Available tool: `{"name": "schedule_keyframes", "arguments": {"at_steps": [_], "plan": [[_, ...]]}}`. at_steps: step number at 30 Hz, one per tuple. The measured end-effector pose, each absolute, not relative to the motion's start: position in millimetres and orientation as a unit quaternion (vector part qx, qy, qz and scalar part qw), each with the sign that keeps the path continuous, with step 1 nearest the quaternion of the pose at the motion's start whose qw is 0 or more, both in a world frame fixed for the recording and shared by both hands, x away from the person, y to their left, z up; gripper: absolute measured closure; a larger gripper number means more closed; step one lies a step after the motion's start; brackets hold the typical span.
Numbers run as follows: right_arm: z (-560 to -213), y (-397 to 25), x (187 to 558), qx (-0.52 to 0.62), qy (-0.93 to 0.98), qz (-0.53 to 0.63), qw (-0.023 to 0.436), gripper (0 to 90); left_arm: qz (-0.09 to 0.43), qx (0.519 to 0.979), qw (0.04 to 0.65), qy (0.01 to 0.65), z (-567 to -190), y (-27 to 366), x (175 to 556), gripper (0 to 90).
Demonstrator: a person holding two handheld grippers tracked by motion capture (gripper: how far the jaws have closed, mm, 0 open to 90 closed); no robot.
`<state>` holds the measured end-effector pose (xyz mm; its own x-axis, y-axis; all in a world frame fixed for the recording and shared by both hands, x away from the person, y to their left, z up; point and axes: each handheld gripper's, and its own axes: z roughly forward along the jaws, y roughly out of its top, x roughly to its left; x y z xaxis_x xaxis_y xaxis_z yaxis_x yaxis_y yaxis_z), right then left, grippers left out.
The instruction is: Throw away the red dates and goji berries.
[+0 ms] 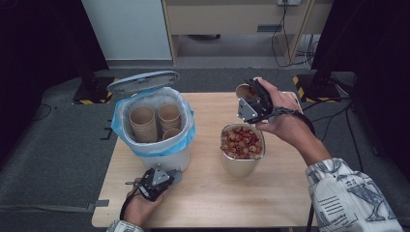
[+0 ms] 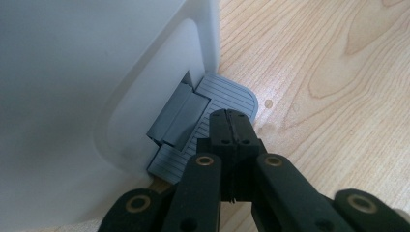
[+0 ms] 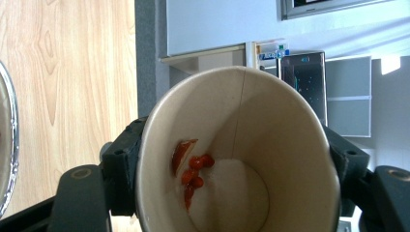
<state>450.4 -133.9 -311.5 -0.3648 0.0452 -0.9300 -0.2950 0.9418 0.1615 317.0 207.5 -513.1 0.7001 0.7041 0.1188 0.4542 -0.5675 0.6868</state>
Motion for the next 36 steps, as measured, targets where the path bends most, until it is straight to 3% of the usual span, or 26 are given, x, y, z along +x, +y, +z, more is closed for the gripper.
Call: {"name": "schedule_keyframes", "arguments": {"at_steps": [36], "plan": [[-296.8, -128.3, 457.6, -0.009, 0.817, 0.265, 0.512, 27.3, 0.193, 0.865, 0.32, 0.335, -512.8, 208.1, 317.1, 89.8]]}}
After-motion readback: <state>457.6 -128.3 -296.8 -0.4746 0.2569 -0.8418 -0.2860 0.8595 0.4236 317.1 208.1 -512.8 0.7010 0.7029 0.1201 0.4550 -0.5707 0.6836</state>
